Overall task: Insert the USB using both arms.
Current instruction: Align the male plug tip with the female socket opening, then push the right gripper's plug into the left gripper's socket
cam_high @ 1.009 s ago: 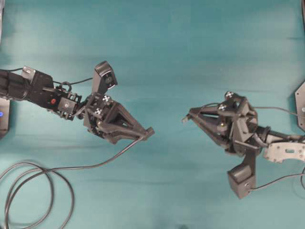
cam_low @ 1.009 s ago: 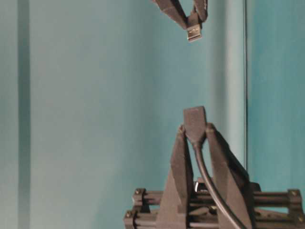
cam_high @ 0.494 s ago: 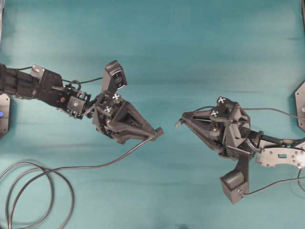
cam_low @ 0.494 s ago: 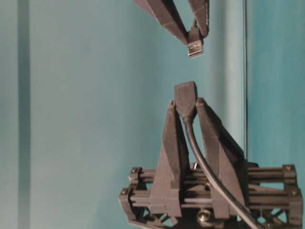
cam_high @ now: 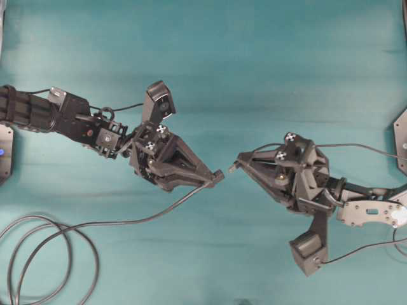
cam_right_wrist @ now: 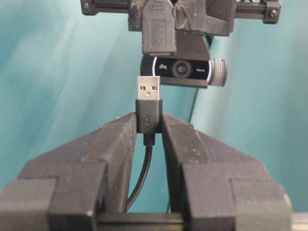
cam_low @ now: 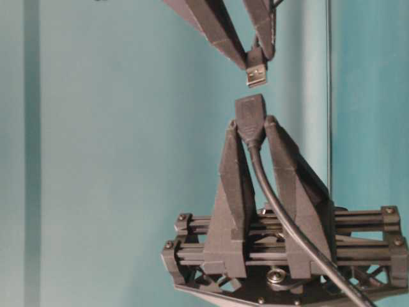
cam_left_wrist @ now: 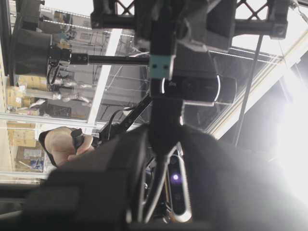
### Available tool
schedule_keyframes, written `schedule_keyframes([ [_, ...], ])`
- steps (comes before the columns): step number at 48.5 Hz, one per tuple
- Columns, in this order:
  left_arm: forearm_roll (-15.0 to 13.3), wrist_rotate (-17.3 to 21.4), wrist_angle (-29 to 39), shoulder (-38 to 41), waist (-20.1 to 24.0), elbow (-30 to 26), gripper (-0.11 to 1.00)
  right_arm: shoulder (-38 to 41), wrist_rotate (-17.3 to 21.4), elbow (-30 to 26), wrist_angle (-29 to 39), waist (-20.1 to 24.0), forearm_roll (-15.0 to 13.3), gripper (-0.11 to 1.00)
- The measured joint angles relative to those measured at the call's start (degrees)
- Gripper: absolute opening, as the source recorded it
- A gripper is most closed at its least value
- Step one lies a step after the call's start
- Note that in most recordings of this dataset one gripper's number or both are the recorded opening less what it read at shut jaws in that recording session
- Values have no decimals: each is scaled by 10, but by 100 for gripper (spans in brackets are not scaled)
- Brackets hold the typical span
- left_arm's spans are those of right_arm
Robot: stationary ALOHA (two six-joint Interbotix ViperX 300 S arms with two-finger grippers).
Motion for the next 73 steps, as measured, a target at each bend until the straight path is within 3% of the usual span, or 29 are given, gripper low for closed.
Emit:
schedule_keyframes([
  [73, 4, 0, 16, 13, 6, -13, 21, 6, 18, -6, 0, -2, 0, 21],
])
